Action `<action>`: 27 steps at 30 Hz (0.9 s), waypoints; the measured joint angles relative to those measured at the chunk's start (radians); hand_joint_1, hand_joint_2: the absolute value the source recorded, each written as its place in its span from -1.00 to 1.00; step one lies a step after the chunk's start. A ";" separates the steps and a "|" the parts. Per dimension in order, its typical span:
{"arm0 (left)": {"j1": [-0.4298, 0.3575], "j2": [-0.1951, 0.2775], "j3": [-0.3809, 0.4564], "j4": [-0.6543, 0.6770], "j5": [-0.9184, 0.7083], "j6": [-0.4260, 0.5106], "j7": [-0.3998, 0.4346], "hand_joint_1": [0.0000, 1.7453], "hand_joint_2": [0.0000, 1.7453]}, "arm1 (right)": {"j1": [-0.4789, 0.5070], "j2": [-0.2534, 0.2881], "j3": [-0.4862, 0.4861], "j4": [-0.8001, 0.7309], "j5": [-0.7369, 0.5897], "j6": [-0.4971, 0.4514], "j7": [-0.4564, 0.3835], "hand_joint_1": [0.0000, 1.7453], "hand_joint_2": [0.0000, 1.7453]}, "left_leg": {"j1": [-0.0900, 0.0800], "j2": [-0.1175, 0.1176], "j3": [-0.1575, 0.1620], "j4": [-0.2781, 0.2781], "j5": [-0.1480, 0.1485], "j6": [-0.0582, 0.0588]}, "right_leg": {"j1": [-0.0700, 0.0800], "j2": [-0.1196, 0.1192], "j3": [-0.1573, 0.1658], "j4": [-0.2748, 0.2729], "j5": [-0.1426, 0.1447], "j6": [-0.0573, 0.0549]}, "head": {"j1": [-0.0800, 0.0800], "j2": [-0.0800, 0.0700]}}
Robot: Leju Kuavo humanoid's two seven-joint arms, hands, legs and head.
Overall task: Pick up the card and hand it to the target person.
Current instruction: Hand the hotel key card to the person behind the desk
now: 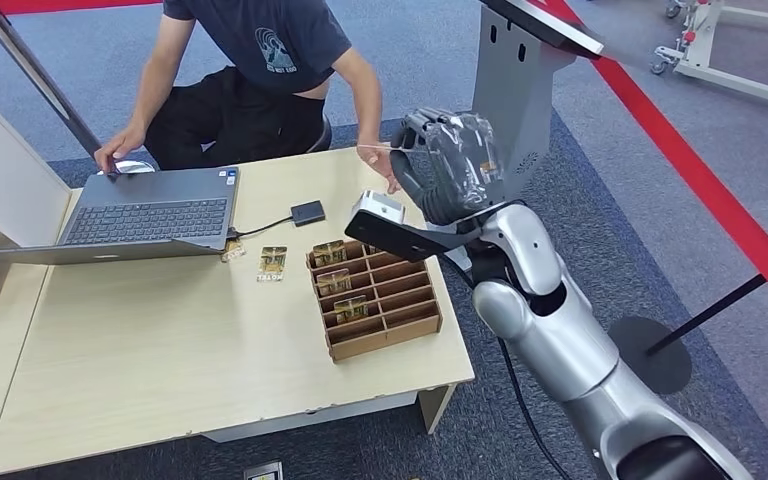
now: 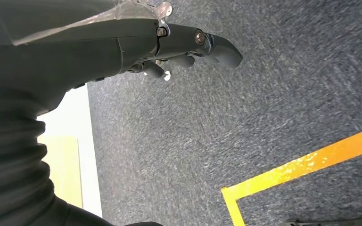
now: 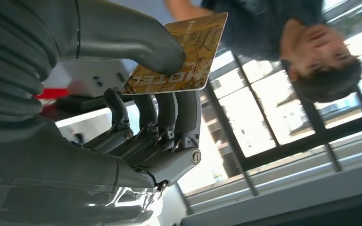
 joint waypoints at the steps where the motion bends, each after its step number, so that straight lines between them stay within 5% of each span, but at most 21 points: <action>1: -0.004 -0.001 -0.002 0.000 0.000 -0.003 -0.002 -1.00 1.00 | -0.013 0.012 0.006 0.031 -0.022 -0.010 -0.025 0.52 1.00 | 0.000 0.000 0.000 0.000 0.000 0.000 | 0.000 0.000 0.000 0.000 0.000 0.000 | 0.000 0.000; 13: -0.028 -0.007 -0.027 0.000 0.000 -0.035 0.000 -1.00 1.00 | -0.146 0.188 0.069 0.515 -0.110 -0.114 -0.228 0.52 1.00 | 0.001 -0.001 -0.001 0.000 0.000 0.000 | 0.000 0.000 -0.001 0.001 0.000 0.000 | 0.000 0.000; 14: -0.028 -0.007 -0.028 0.000 0.001 -0.036 0.001 -1.00 1.00 | -0.154 0.199 0.074 0.543 -0.107 -0.119 -0.231 0.64 1.00 | 0.001 -0.001 -0.001 0.000 0.000 0.000 | 0.000 0.000 -0.001 0.001 0.000 0.000 | 0.000 0.000; 16: -0.028 -0.007 -0.030 0.000 0.002 -0.040 0.001 -1.00 1.00 | -0.169 0.216 0.082 0.586 -0.101 -0.129 -0.233 0.23 1.00 | 0.001 -0.001 -0.001 0.000 0.000 0.000 | 0.000 0.000 -0.001 0.001 0.000 0.000 | 0.000 0.000; 18: -0.027 -0.006 -0.030 0.000 0.005 -0.049 0.001 -1.00 1.00 | -0.179 0.228 0.088 0.619 -0.099 -0.138 -0.236 -0.64 1.00 | 0.001 -0.001 -0.001 0.000 0.000 0.000 | 0.000 0.000 -0.001 0.001 0.000 0.000 | 0.000 0.000; 19: -0.026 -0.006 -0.030 0.000 0.006 -0.056 0.001 -1.00 1.00 | -0.184 0.233 0.091 0.633 -0.100 -0.140 -0.238 -0.91 1.00 | 0.001 -0.001 -0.001 0.000 0.000 0.000 | 0.000 0.000 -0.001 0.001 0.000 0.000 | 0.000 0.000; 21: -0.024 -0.004 -0.030 0.000 0.008 -0.068 -0.001 -1.00 1.00 | -0.192 0.242 0.097 0.658 -0.102 -0.144 -0.241 -1.00 1.00 | 0.001 -0.001 -0.001 0.000 0.000 0.000 | 0.000 0.000 -0.001 0.001 0.000 0.000 | 0.000 0.000; 25: -0.016 -0.002 -0.030 0.000 0.007 -0.049 -0.012 -1.00 -1.00 | -0.202 0.256 0.107 0.696 -0.108 -0.160 -0.242 -1.00 1.00 | 0.001 -0.001 -0.001 0.000 0.000 0.000 | 0.000 0.000 -0.001 0.001 0.000 0.000 | 0.000 0.000; 27: -0.011 -0.002 -0.030 0.000 0.006 -0.034 -0.009 -1.00 -1.00 | -0.204 0.259 0.111 0.707 -0.121 -0.170 -0.242 -1.00 1.00 | 0.001 -0.001 -0.001 0.000 0.000 0.000 | 0.000 0.000 -0.001 0.001 0.000 0.000 | 0.000 0.000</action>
